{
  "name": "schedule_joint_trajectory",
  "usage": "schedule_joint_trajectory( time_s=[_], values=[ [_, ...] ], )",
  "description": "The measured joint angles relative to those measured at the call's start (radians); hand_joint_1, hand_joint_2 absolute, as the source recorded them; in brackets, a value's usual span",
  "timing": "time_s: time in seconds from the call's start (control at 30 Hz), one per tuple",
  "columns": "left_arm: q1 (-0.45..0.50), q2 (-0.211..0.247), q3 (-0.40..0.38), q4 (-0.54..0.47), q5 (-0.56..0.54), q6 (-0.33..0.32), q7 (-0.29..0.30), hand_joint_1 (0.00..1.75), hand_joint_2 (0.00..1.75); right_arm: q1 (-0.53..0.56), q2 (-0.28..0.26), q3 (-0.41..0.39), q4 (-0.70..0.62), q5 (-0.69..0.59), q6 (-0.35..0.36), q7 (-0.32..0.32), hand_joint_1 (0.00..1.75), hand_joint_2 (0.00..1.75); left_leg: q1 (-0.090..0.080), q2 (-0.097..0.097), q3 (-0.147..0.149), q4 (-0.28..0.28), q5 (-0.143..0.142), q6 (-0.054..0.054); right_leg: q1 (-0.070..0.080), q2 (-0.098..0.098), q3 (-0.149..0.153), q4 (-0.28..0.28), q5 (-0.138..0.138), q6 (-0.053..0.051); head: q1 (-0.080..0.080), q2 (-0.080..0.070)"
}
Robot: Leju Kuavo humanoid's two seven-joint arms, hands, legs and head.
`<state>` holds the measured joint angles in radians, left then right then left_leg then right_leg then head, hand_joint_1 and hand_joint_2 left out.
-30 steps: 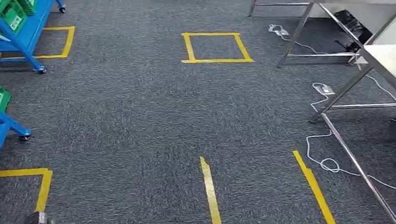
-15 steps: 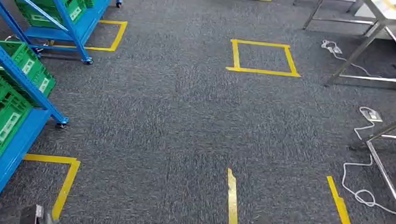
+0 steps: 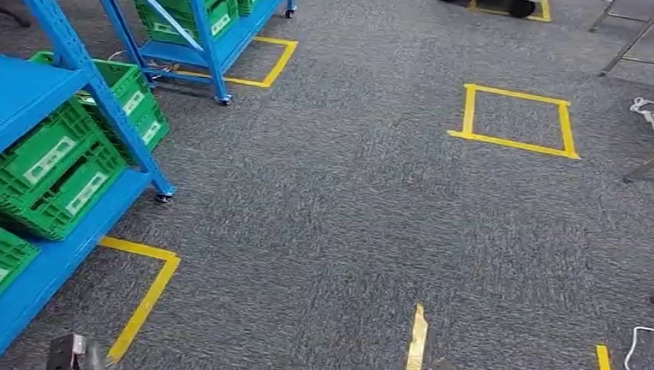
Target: Take the parts from the cabinet and place them on the table.
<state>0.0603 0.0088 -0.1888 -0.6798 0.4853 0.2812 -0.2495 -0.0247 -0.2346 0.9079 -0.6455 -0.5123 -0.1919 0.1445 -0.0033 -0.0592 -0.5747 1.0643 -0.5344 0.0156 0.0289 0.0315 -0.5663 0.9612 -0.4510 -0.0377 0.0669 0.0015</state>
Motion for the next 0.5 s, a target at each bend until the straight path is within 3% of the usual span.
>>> schedule_joint_trajectory(
  time_s=[0.03, 0.07, 0.1, 0.13, 0.17, 0.2, 0.27, 0.3, 0.33, 0.37, 0.4, 0.5],
  values=[
    [-0.006, 0.002, -0.006, 0.002, 0.007, 0.003, -0.004, 0.00, 0.00, 0.008, 0.000, 0.000, 0.004, -0.006, 0.000, -0.023, 0.00, 0.00, 0.000, 0.024, -0.028, 0.054, -0.029, -0.005, -0.001, -0.014, 0.008, -0.003, -0.002, 0.002, 0.000, 0.000],
    [-0.011, 0.005, -0.016, 0.006, 0.014, 0.007, -0.010, 0.00, 0.00, 0.014, 0.001, 0.004, 0.017, -0.014, 0.000, -0.045, 0.00, 0.00, 0.001, 0.035, -0.067, 0.127, -0.060, -0.010, -0.002, -0.030, 0.014, -0.003, -0.010, 0.010, -0.002, 0.000],
    [-0.011, 0.007, -0.023, 0.007, 0.018, 0.008, -0.013, 0.00, 0.00, 0.020, 0.004, 0.006, 0.028, -0.018, 0.000, -0.050, 0.00, 0.00, 0.003, 0.041, -0.104, 0.195, -0.081, -0.017, -0.003, -0.047, 0.020, -0.001, -0.018, 0.011, -0.002, 0.000],
    [-0.009, 0.010, -0.029, 0.010, 0.021, 0.011, -0.013, 0.00, 0.00, 0.027, 0.006, 0.007, 0.037, -0.022, 0.000, -0.057, 0.00, 0.00, 0.005, 0.044, -0.126, 0.230, -0.081, -0.023, -0.004, -0.061, 0.027, 0.000, -0.025, 0.011, -0.001, 0.000],
    [-0.004, 0.012, -0.034, 0.013, 0.026, 0.013, -0.013, 0.00, 0.00, 0.030, 0.008, 0.008, 0.043, -0.024, 0.001, -0.062, 0.00, 0.00, 0.008, 0.047, -0.127, 0.220, -0.055, -0.032, -0.006, -0.073, 0.035, 0.002, -0.032, 0.013, -0.002, 0.000],
    [-0.003, 0.014, -0.040, 0.014, 0.030, 0.014, -0.014, 0.00, 0.00, 0.029, 0.009, 0.010, 0.049, -0.029, 0.001, -0.069, 0.00, 0.00, 0.011, 0.051, -0.109, 0.170, -0.009, -0.039, -0.009, -0.077, 0.041, 0.006, -0.039, 0.017, -0.001, 0.000],
    [-0.002, 0.018, -0.052, 0.015, 0.045, 0.023, -0.014, 0.00, 0.00, 0.022, 0.014, 0.014, 0.063, -0.035, -0.005, -0.082, 0.00, 0.00, 0.019, 0.063, -0.034, -0.002, 0.091, -0.049, -0.018, -0.086, 0.053, 0.018, -0.056, 0.029, -0.002, 0.000],
    [-0.002, 0.019, -0.060, 0.017, 0.052, 0.025, -0.014, 0.00, 0.00, 0.019, 0.014, 0.018, 0.071, -0.038, -0.011, -0.088, 0.00, 0.00, 0.011, 0.070, -0.019, -0.017, 0.068, -0.047, -0.016, -0.090, 0.048, 0.020, -0.062, 0.037, -0.004, 0.000],
    [-0.002, 0.021, -0.069, 0.017, 0.060, 0.032, -0.014, 0.00, 0.00, 0.014, 0.017, 0.022, 0.076, -0.045, -0.017, -0.095, 0.00, 0.00, 0.009, 0.069, -0.013, -0.041, 0.068, -0.032, -0.014, -0.091, 0.048, 0.032, -0.068, 0.044, -0.009, 0.000],
    [-0.001, 0.022, -0.076, 0.017, 0.064, 0.037, -0.013, 0.00, 0.00, 0.014, 0.018, 0.026, 0.079, -0.052, -0.021, -0.098, 0.00, 0.00, 0.009, 0.069, -0.015, -0.039, 0.071, -0.020, -0.014, -0.091, 0.046, 0.034, -0.071, 0.042, -0.006, 0.000],
    [0.003, 0.022, -0.086, 0.017, 0.069, 0.044, -0.013, 0.00, 0.00, 0.015, 0.018, 0.030, 0.082, -0.057, -0.024, -0.101, 0.00, 0.00, 0.007, 0.069, -0.014, -0.039, 0.070, -0.019, -0.012, -0.090, 0.046, 0.034, -0.069, 0.026, -0.009, 0.000],
    [0.006, 0.023, -0.102, 0.017, 0.072, 0.050, -0.012, 0.00, 0.00, 0.018, 0.018, 0.038, 0.092, -0.063, -0.027, -0.104, 0.00, 0.00, 0.003, 0.069, -0.014, -0.039, 0.067, -0.012, -0.014, -0.090, 0.047, 0.033, -0.069, 0.025, -0.007, 0.000]
  ],
)
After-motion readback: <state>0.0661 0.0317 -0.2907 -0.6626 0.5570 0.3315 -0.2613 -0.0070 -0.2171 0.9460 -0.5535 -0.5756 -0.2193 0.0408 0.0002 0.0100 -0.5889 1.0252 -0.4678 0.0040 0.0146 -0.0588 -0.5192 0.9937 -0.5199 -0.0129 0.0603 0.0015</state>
